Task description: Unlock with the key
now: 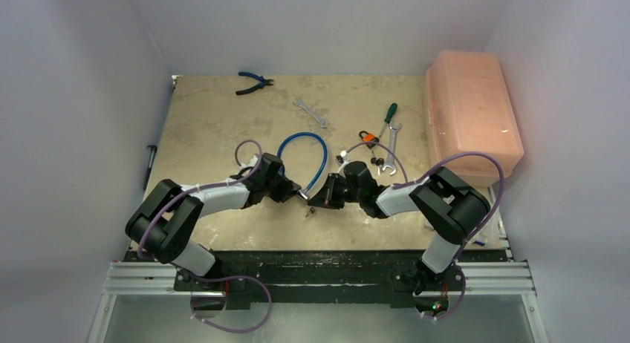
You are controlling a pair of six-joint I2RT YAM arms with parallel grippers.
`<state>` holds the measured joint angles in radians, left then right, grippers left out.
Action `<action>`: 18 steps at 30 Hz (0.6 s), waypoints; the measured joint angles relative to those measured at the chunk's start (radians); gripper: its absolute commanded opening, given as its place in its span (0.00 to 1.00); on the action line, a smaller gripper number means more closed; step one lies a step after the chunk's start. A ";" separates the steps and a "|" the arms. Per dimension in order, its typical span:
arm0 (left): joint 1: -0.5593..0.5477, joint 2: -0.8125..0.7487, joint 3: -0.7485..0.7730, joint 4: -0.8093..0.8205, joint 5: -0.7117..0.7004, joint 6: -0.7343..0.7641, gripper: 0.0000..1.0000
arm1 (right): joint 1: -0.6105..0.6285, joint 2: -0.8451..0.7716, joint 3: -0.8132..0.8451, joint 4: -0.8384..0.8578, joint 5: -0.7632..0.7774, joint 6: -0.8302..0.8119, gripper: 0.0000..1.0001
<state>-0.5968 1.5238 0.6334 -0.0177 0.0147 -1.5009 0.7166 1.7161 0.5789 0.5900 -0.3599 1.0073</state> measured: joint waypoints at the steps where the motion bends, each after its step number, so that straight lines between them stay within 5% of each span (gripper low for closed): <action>1: 0.000 -0.002 -0.002 0.000 -0.004 -0.001 0.00 | 0.000 0.000 0.005 -0.007 0.000 -0.005 0.00; 18: -0.012 -0.140 -0.136 0.103 -0.038 -0.036 0.00 | -0.017 0.000 0.009 0.031 -0.112 0.051 0.00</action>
<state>-0.6086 1.3834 0.4976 0.0856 -0.0231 -1.5372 0.6994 1.7161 0.5880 0.6209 -0.4717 1.0584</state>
